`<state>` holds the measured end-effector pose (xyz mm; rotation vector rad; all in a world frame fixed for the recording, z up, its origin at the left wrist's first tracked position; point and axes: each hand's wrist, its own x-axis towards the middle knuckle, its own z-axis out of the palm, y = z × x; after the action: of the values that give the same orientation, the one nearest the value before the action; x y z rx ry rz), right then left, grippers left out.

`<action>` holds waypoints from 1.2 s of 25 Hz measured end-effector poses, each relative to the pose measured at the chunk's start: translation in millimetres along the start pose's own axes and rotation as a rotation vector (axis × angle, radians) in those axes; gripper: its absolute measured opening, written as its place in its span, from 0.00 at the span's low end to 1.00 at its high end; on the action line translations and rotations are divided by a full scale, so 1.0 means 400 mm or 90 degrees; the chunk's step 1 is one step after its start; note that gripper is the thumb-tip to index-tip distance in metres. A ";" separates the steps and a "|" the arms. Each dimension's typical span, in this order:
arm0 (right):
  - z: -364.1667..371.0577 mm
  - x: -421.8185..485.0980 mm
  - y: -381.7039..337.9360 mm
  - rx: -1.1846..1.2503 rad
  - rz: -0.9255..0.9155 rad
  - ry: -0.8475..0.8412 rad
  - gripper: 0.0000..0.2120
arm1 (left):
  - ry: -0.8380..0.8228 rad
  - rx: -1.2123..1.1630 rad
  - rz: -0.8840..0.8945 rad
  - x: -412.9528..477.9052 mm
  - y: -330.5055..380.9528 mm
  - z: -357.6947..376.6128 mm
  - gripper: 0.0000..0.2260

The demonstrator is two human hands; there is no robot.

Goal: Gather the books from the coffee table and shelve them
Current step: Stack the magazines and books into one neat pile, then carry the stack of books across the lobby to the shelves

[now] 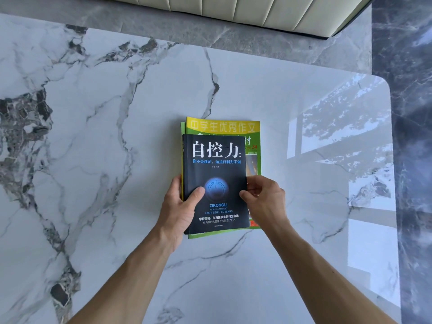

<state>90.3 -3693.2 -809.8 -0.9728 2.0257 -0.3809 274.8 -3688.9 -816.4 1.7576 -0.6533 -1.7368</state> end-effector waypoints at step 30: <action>-0.586 -0.551 -0.732 0.456 -0.316 -0.213 0.16 | -0.013 0.000 0.421 -0.788 0.818 -0.193 0.14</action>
<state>128.0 -3737.0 -378.7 -0.9726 1.1788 -1.0469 358.6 -3697.8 -363.3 1.3078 -1.0918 -1.2877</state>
